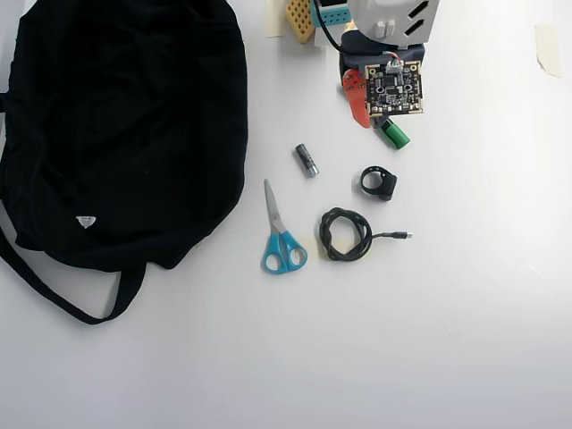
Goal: Put the green marker into the black bag
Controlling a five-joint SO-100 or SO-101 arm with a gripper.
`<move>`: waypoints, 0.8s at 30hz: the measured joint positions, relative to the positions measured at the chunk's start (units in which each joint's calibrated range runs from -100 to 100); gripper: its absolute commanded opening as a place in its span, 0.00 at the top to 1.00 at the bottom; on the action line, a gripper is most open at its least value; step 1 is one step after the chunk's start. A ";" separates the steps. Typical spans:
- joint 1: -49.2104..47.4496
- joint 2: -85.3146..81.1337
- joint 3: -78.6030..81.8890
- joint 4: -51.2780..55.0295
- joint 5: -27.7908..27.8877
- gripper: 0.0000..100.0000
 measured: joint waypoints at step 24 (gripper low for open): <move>-1.84 0.00 0.00 2.75 -0.05 0.98</move>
